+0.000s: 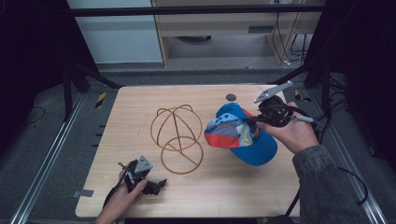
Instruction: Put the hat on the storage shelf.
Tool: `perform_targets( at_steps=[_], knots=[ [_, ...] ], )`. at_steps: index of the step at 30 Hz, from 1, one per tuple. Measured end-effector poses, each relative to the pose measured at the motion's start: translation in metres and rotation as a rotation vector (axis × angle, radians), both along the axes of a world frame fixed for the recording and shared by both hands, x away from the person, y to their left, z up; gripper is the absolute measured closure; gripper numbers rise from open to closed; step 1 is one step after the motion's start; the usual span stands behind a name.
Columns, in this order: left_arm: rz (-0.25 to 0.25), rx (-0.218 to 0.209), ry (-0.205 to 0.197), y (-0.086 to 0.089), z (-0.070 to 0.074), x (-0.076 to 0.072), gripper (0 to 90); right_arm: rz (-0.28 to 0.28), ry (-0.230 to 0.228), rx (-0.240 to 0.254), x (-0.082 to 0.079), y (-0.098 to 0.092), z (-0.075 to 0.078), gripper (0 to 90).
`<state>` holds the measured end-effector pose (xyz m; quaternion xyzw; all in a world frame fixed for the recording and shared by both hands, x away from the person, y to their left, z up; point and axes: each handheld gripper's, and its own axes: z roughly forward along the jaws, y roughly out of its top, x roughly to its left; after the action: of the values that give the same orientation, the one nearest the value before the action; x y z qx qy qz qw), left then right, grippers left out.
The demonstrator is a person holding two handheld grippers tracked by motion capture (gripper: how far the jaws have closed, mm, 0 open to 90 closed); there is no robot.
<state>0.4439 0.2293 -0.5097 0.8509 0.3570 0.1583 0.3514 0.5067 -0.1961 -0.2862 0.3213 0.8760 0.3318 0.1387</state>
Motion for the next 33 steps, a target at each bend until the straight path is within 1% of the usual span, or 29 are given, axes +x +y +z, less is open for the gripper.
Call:
perform_targets(
  at_steps=[1,3,4,5,6,9,10,11,12,13,14,18,23,33],
  knots=[
    [0.0,0.0,0.001,0.0,0.0,0.0,0.0,0.0,-0.013,0.001,0.0,0.001,0.007,90.0],
    [0.0,0.0,0.001,0.0,0.0,0.0,0.0,0.001,-0.021,0.012,0.0,0.002,0.014,90.0],
    [0.0,0.0,0.001,0.0,0.0,0.0,0.0,0.001,-0.021,0.012,0.0,0.002,0.014,90.0],
    [0.0,0.0,0.001,0.0,0.0,0.0,0.0,0.003,-0.034,0.015,-0.002,0.005,0.022,90.0],
    [0.0,0.0,0.001,0.0,0.0,0.0,0.0,0.003,-0.034,0.015,-0.002,0.005,0.022,90.0],
    [-0.001,0.003,0.003,0.0,0.0,0.0,0.0,0.005,-0.062,0.033,-0.004,0.01,0.037,90.0],
    [-0.001,0.003,0.003,0.0,0.0,0.0,0.0,0.008,-0.078,0.038,-0.005,0.011,0.044,90.0],
    [-0.001,0.003,0.003,0.0,0.0,0.0,0.0,0.009,-0.085,0.039,-0.005,0.012,0.048,90.0],
    [-0.001,0.003,0.003,0.0,0.0,0.0,0.0,0.013,-0.098,0.039,-0.006,0.015,0.058,90.0],
    [-0.001,0.004,0.003,0.0,0.0,0.0,0.0,0.016,-0.106,0.038,-0.006,0.016,0.062,90.0],
    [-0.001,0.003,0.003,0.0,0.0,0.0,0.0,0.016,-0.106,0.038,-0.006,0.016,0.062,90.0],
    [-0.001,0.003,0.003,0.0,0.0,0.0,0.0,0.02,-0.133,0.035,-0.004,0.021,0.078,90.0],
    [-0.001,0.003,0.003,0.0,0.0,0.0,0.0,0.026,-0.148,0.037,-0.004,0.025,0.085,90.0],
    [-0.001,0.003,0.003,0.0,0.0,0.0,0.0,0.043,-0.19,0.078,-0.008,0.036,0.091,90.0]
  ],
)
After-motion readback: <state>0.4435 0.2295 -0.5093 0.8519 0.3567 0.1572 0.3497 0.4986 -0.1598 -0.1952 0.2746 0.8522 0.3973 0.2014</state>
